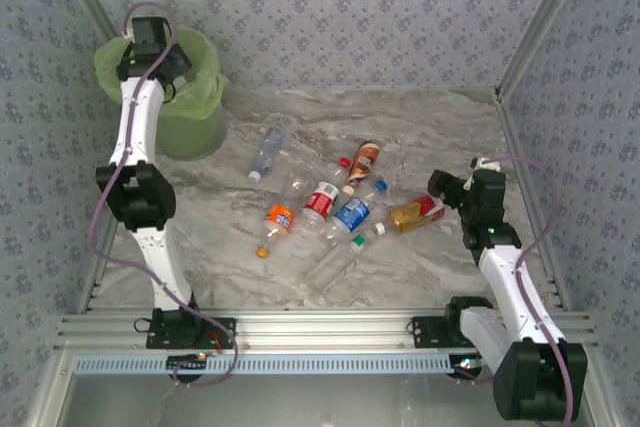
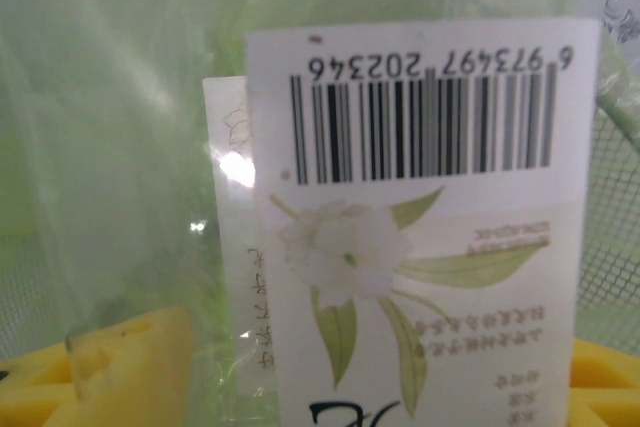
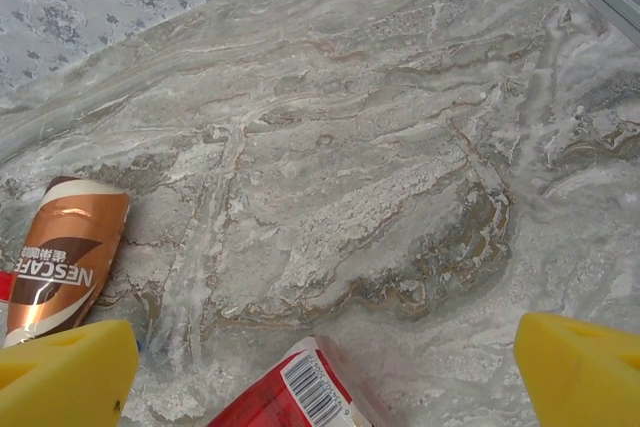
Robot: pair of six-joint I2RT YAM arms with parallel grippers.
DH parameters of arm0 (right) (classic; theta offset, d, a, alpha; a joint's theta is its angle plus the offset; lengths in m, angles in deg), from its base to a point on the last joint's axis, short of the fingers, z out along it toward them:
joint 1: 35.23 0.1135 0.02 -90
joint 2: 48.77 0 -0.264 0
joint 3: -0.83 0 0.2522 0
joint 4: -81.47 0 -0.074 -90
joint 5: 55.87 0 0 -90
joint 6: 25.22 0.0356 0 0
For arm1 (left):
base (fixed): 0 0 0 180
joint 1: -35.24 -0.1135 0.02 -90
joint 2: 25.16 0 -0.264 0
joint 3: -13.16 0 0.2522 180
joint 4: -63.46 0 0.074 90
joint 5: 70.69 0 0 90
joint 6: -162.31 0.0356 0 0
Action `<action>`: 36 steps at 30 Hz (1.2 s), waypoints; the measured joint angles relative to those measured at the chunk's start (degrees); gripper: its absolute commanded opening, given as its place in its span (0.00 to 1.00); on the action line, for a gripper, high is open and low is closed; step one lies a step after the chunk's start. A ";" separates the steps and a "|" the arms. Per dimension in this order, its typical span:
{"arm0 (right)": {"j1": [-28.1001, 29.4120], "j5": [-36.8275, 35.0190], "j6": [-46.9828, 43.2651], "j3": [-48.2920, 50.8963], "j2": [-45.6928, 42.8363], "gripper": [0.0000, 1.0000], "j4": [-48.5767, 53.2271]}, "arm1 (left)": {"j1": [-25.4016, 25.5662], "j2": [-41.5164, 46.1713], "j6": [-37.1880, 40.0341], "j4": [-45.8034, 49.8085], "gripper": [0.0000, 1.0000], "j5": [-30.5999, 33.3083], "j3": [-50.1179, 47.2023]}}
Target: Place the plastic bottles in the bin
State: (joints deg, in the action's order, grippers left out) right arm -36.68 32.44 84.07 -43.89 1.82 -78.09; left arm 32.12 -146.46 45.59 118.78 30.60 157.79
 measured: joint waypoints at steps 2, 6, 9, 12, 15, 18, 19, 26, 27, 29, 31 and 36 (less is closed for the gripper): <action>0.00 0.00 -0.02 -0.04 0.39 0.99 0.55 | 0.02 0.00 -0.20 1.16 0.74 -0.46 0.63; -0.02 -0.37 -0.02 -0.37 2.08 0.99 2.19 | 0.02 0.00 -0.35 2.10 0.80 -2.12 2.19; -0.02 -1.90 0.02 -0.46 2.91 0.99 3.04 | 0.11 0.00 -0.09 2.29 0.83 -3.67 3.15; -0.55 -2.32 0.31 -0.48 2.99 0.99 3.91 | 0.39 0.00 0.52 3.02 0.87 -4.90 4.79; -0.90 -2.67 0.46 -0.48 2.99 0.99 4.46 | 1.03 0.00 0.79 3.67 0.96 -5.81 6.99; -0.94 -3.34 0.46 -0.48 2.93 0.99 4.48 | 1.92 0.00 1.18 3.69 0.99 -6.58 8.28; -0.94 -3.54 0.46 -0.48 2.84 0.99 4.48 | 2.27 0.00 1.33 3.76 0.99 -6.78 8.48; -0.94 -3.26 0.94 -1.01 2.56 0.99 6.32 | 4.31 0.42 2.03 3.82 0.99 -8.81 8.83; -0.94 -3.02 1.07 -1.25 2.67 0.99 6.78 | 4.57 0.70 2.08 3.87 0.99 -9.38 8.83; -0.94 -2.78 1.33 -1.84 3.19 0.99 7.89 | 5.18 2.01 2.25 3.67 0.99 -10.78 8.33; -0.94 -2.25 1.97 -2.47 4.22 0.99 9.35 | 6.01 4.79 2.51 2.78 0.99 -12.13 5.73; -0.70 -0.42 4.55 -3.85 7.19 0.99 14.03 | 8.87 18.01 3.08 -5.77 0.99 -14.71 -12.04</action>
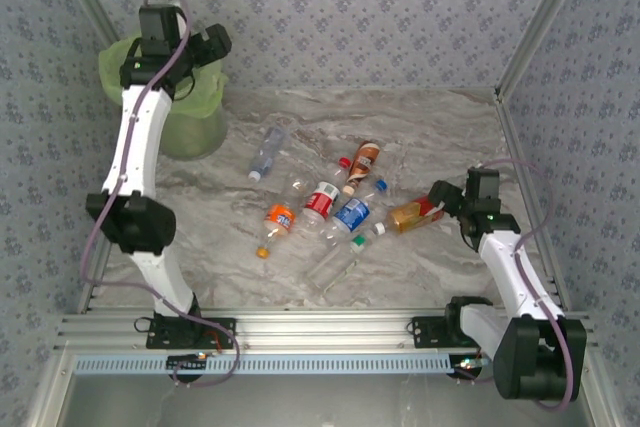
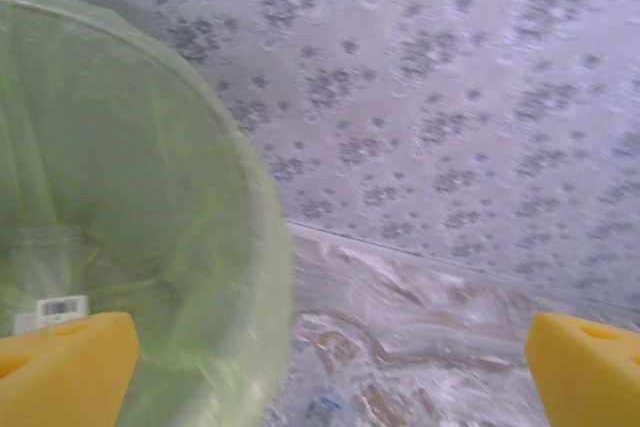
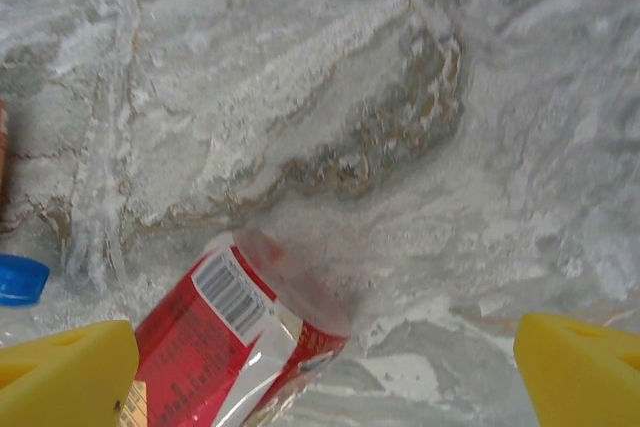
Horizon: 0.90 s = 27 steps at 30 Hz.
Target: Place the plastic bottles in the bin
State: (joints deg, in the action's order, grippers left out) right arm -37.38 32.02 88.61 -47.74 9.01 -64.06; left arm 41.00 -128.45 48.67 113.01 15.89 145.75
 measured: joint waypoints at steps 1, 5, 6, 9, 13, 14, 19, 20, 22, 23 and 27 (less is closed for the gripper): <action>0.17 0.22 0.87 -0.31 0.55 0.99 1.07 | 0.52 3.45 -0.13 -2.84 0.99 -0.63 -5.05; 2.01 0.87 5.44 -1.84 2.40 0.99 4.74 | 0.76 14.73 -2.71 -12.81 0.99 -2.78 -22.56; 2.60 0.87 6.88 -2.23 2.73 0.99 5.31 | 0.72 16.61 -3.50 -14.73 0.99 -3.34 -25.68; 4.04 1.07 11.74 -3.26 3.78 0.99 6.58 | 0.59 21.84 -5.81 -19.41 0.99 -5.44 -34.12; 4.90 1.88 19.26 -5.46 7.30 0.99 7.87 | 0.70 28.20 -8.07 -24.00 0.99 -10.99 -43.08; 5.05 1.92 20.94 -6.36 8.59 0.99 8.28 | 0.81 29.99 -8.55 -24.76 0.99 -12.17 -45.13; 6.56 1.42 28.06 -10.82 15.56 0.99 9.75 | 2.40 38.49 -9.01 -25.73 0.99 -15.28 -52.85; 6.91 1.38 29.14 -11.37 17.00 0.99 9.94 | 2.78 40.02 -9.01 -25.55 0.99 -15.58 -53.99; 7.63 1.03 30.95 -12.28 19.67 0.99 10.47 | 3.06 42.82 -8.96 -25.64 0.99 -16.35 -56.48; 8.00 0.74 32.02 -12.66 21.07 0.99 10.71 | 3.04 44.35 -8.92 -25.73 0.99 -16.50 -58.01; 8.68 0.15 35.58 -13.09 24.44 0.98 10.82 | 3.02 48.61 -8.04 -25.46 0.99 -16.55 -62.58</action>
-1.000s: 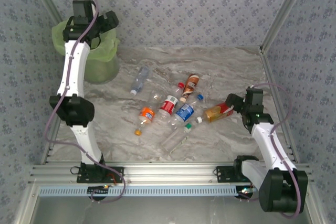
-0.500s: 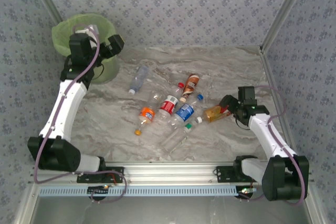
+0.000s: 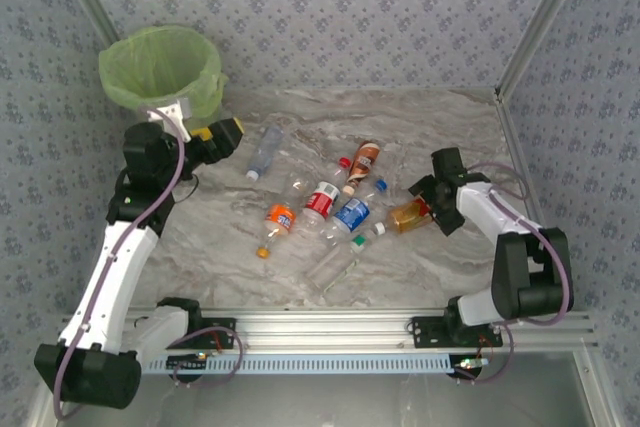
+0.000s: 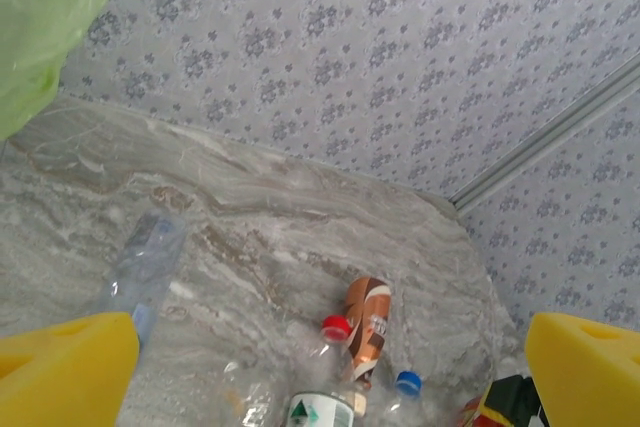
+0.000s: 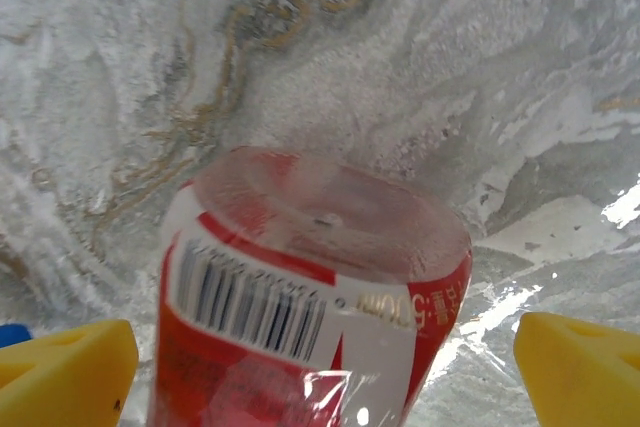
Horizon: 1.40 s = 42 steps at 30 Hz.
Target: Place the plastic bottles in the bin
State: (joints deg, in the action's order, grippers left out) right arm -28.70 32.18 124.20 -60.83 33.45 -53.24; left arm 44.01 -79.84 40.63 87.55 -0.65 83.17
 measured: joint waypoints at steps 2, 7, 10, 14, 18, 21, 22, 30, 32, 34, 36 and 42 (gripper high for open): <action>0.00 -0.44 1.38 -0.22 1.18 0.97 0.00 | 0.00 1.01 0.79 0.31 0.99 0.02 -1.09; -0.17 -0.81 3.48 -0.61 4.31 0.94 -1.99 | 0.00 1.40 1.86 0.57 0.99 0.02 -2.67; -0.68 -0.81 4.17 -0.61 5.68 0.91 -3.85 | 0.00 1.38 1.86 0.57 0.99 0.00 -3.23; -1.05 -1.01 4.76 -0.31 7.52 0.79 -6.27 | 0.00 1.33 1.86 0.20 0.99 -0.22 -3.23; -1.16 -1.84 5.40 0.83 7.13 0.70 -6.84 | 0.02 1.18 0.07 -1.22 0.99 -0.24 -3.98; -1.14 -2.25 5.53 1.95 5.77 0.64 -7.65 | 1.14 0.02 -3.72 -3.54 0.99 -0.24 -6.43; -1.11 -2.58 5.35 2.36 5.20 0.62 -8.04 | 2.14 -0.66 -4.76 -3.65 0.99 -0.20 -7.17; 0.68 -9.40 1.75 6.45 -6.27 0.43 -9.38 | 18.01 -5.97 -5.49 0.07 0.99 1.38 -8.48; 2.45 -11.26 -0.13 6.45 -9.60 0.43 -9.64 | 21.59 -7.41 -4.72 -0.04 0.99 1.90 -8.48; 4.63 -13.11 -2.14 6.40 -12.28 0.43 -9.77 | 25.05 -9.11 -3.50 -0.50 0.99 3.43 -8.48; 7.21 -15.04 -4.39 6.19 -14.27 0.43 -9.75 | 28.59 -11.08 -2.01 -1.60 0.99 5.07 -8.46; 15.17 -19.19 -9.60 3.87 -15.82 0.41 -9.86 | 33.53 -19.85 2.01 -4.07 0.99 5.70 -5.38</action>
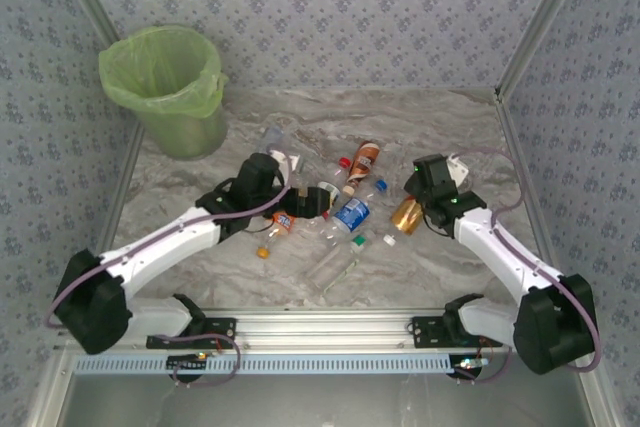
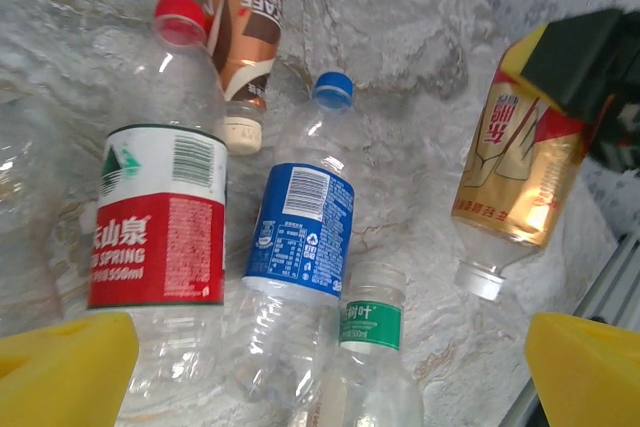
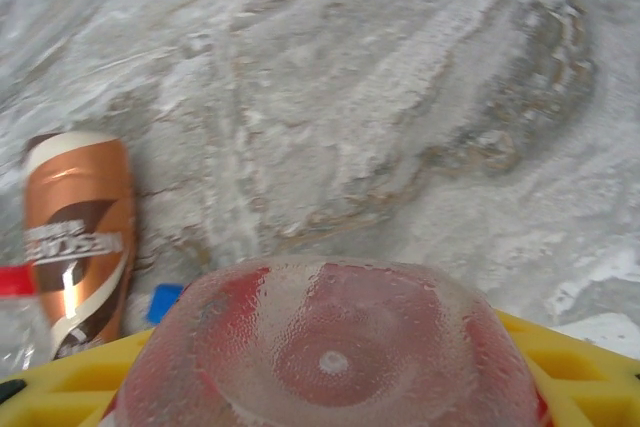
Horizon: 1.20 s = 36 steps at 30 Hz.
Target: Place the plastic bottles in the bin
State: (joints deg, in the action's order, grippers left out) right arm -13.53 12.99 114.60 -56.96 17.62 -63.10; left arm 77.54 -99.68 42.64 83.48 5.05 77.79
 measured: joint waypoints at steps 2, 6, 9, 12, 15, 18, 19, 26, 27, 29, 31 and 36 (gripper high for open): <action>1.95 -0.31 -0.72 -0.76 -0.39 0.41 -0.48 | 0.26 -2.75 1.03 -1.16 0.99 -1.29 1.25; 4.70 -0.31 -1.31 -2.38 -0.98 0.41 -1.40 | 0.20 -6.75 2.89 -3.85 0.99 -5.81 2.78; 6.27 0.39 -1.51 -3.89 -1.01 0.42 -2.12 | 0.22 -9.11 3.98 -5.88 0.99 -9.64 4.22; 7.32 2.01 -1.92 -5.16 -1.05 0.42 -3.15 | 0.20 -11.69 4.39 -8.44 0.99 -13.92 6.01; 8.13 3.89 -2.36 -6.27 -1.07 0.43 -4.20 | 0.20 -15.10 4.79 -10.43 0.99 -18.91 9.16; 8.85 5.62 -2.56 -7.06 -1.07 0.43 -5.64 | 0.39 -17.53 5.07 -12.59 0.99 -22.93 11.15; 9.01 6.16 -2.54 -7.28 -1.07 0.43 -6.03 | 0.61 -17.90 5.31 -12.94 0.99 -23.43 11.45; 9.29 10.75 -1.20 -9.64 -0.68 0.45 -9.53 | 3.54 -18.73 8.48 -13.25 0.99 -24.20 12.04; 9.51 11.23 -1.16 -10.16 -0.44 0.45 -9.99 | 3.63 -18.95 9.09 -12.63 0.99 -23.78 12.55; 10.19 12.04 -0.94 -11.06 0.11 0.45 -10.84 | 3.85 -19.32 10.14 -11.96 0.99 -22.91 13.44; 11.04 12.13 -0.76 -11.98 1.01 0.45 -11.34 | 3.87 -19.37 10.67 -11.89 0.94 -21.94 13.70; 11.58 12.20 -0.55 -12.50 2.99 0.47 -11.65 | 3.91 -19.37 11.04 -12.48 0.70 -20.98 13.90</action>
State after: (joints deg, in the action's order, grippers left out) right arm -1.95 25.18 114.06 -69.47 20.62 -74.75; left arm 81.45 -119.05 53.68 71.00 -15.93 91.70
